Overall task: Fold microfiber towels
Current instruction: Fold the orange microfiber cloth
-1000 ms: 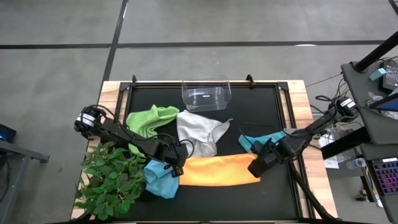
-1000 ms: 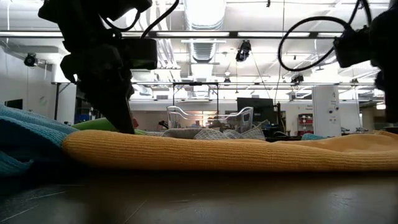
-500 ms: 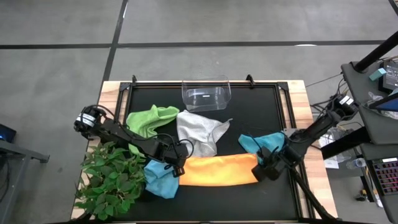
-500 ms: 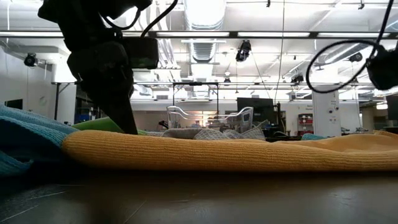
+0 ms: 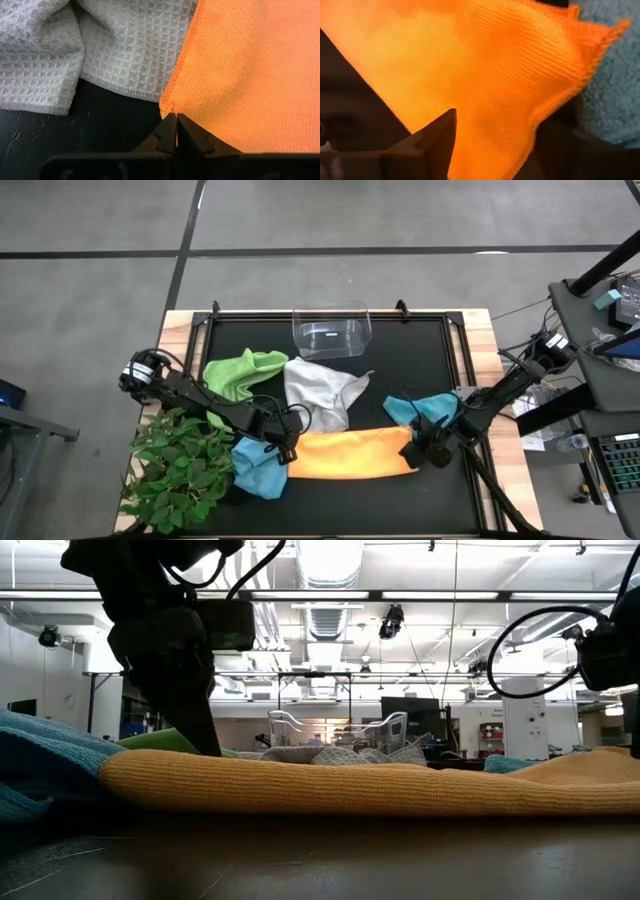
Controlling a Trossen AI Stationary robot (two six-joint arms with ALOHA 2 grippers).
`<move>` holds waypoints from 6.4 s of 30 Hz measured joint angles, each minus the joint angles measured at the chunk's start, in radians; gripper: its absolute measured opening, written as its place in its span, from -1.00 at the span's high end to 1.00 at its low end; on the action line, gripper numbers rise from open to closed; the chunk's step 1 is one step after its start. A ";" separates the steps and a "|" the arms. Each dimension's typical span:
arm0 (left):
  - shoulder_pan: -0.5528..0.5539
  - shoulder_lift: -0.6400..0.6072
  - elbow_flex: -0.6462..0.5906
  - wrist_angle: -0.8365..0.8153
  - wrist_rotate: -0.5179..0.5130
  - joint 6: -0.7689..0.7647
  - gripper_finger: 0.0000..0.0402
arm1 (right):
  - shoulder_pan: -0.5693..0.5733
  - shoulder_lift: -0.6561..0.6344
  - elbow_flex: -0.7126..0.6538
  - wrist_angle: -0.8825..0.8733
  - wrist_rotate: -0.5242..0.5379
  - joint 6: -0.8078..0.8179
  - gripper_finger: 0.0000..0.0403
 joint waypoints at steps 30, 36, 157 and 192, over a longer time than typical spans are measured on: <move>-0.044 0.000 0.000 0.152 0.039 0.076 1.00 | 0.000 -0.015 0.153 -0.326 0.009 -0.105 0.96; -0.074 0.000 -0.001 0.171 0.038 0.053 1.00 | 0.000 -0.012 0.359 -0.724 -0.020 -0.117 0.96; -0.163 0.084 0.041 0.514 -0.025 0.167 0.99 | -0.085 0.444 0.503 0.030 0.113 -1.246 0.05; -0.126 0.183 0.034 0.578 -0.206 -0.024 0.53 | -0.065 0.510 0.433 0.195 0.138 -1.282 0.93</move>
